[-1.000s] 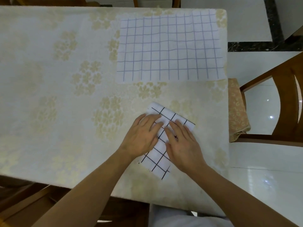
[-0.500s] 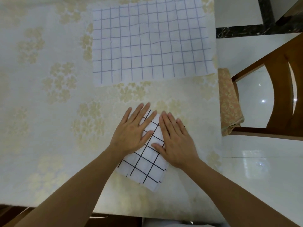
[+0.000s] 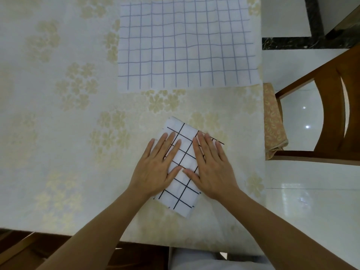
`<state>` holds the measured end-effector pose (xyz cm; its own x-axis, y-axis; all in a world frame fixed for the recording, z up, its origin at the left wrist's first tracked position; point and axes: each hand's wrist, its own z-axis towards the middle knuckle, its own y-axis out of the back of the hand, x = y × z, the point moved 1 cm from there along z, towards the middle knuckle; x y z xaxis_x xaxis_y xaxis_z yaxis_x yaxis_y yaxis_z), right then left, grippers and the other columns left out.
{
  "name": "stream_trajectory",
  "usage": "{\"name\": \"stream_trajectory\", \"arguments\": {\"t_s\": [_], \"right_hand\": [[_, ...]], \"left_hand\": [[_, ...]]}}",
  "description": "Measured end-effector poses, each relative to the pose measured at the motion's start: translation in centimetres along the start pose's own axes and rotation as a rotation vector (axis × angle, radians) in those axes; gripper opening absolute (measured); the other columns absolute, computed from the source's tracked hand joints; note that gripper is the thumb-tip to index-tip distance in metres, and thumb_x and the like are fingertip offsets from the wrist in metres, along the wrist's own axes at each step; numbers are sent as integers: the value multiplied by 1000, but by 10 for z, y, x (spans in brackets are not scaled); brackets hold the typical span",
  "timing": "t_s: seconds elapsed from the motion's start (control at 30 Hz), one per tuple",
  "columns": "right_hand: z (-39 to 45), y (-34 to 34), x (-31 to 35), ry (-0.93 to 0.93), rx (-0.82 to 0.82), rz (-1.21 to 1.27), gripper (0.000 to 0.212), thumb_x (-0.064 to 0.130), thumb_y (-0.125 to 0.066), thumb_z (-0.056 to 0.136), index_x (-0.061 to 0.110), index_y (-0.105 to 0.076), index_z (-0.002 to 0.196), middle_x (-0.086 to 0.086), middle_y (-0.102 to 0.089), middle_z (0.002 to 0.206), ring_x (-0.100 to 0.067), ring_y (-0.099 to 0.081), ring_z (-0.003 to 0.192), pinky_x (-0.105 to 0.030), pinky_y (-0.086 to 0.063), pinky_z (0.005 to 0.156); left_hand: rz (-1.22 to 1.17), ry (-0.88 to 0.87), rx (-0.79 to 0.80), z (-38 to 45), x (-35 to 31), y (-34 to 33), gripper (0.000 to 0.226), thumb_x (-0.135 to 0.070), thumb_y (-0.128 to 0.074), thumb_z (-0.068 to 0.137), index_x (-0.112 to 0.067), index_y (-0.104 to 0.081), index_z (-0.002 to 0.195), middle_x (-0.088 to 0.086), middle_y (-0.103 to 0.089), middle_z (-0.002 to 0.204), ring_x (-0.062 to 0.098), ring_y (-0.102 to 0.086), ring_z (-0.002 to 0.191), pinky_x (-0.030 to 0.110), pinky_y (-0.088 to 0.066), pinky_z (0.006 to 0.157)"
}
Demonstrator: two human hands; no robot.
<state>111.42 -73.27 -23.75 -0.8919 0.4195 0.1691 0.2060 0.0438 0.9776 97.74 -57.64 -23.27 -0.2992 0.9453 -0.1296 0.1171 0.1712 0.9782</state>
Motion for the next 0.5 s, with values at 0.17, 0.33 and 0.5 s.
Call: {"name": "stream_trajectory", "arguments": {"t_s": [0.17,0.33,0.5], "right_hand": [[0,0,1,7,2,-37,87,68,-25,99,5,-9,157,-16,-3,166,-29,1,154,-49,-16,123],[-29,0,29,64,-23,16,85,64,-29,101,2,-11,156,-19,-6,165,-31,-2,154,-50,-20,122],[-44,-13,41,50,42,26,85,65,-25,101,3,-10,157,-17,-3,166,-28,-1,154,-48,-23,121]], "left_hand": [[20,36,21,-4,-1,2,69,-56,-21,103,-19,-6,159,6,0,167,22,2,154,50,-17,122],[23,28,5,-40,-13,2,69,-53,-25,104,-15,-6,159,8,0,167,23,1,154,51,-19,122],[18,56,39,-49,-15,-9,70,-54,-24,104,-15,-5,159,7,0,167,21,2,154,51,-20,122]]}}
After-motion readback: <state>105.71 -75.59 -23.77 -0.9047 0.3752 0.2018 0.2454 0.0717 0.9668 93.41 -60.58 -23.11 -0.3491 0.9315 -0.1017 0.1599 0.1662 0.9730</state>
